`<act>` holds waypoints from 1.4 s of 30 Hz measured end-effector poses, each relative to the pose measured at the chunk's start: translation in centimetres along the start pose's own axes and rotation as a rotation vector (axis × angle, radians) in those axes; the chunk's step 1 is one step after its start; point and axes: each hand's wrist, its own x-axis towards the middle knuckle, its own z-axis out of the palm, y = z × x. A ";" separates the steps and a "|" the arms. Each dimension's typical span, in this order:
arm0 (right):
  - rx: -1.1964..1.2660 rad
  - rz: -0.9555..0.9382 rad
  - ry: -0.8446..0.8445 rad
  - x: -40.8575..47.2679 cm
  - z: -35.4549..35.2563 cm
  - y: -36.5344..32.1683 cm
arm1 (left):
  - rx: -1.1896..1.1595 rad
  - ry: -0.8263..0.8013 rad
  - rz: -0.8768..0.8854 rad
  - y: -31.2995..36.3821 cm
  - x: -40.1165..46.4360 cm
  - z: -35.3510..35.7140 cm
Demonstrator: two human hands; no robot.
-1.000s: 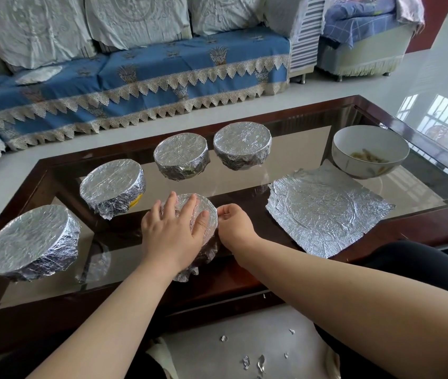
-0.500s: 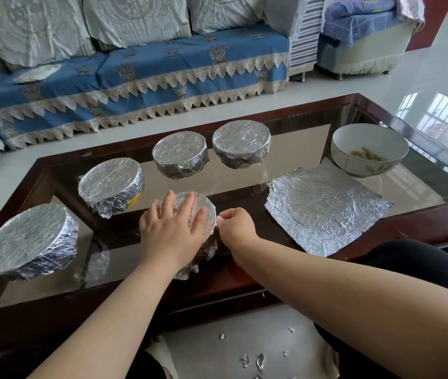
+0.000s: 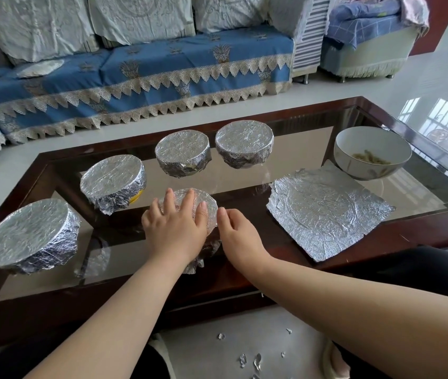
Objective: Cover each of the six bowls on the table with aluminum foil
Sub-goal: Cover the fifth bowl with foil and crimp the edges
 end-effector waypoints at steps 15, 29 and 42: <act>0.026 -0.086 -0.040 1.9 -0.4 0.3 | 0.198 -0.127 0.200 -2.0 -0.1 -1.5; 0.242 0.106 0.061 1.3 0.9 1.1 | 0.062 -0.154 0.292 -2.8 0.9 -0.3; 0.362 0.280 0.141 2.4 1.6 0.5 | 0.064 -0.136 0.281 -2.7 0.9 -0.1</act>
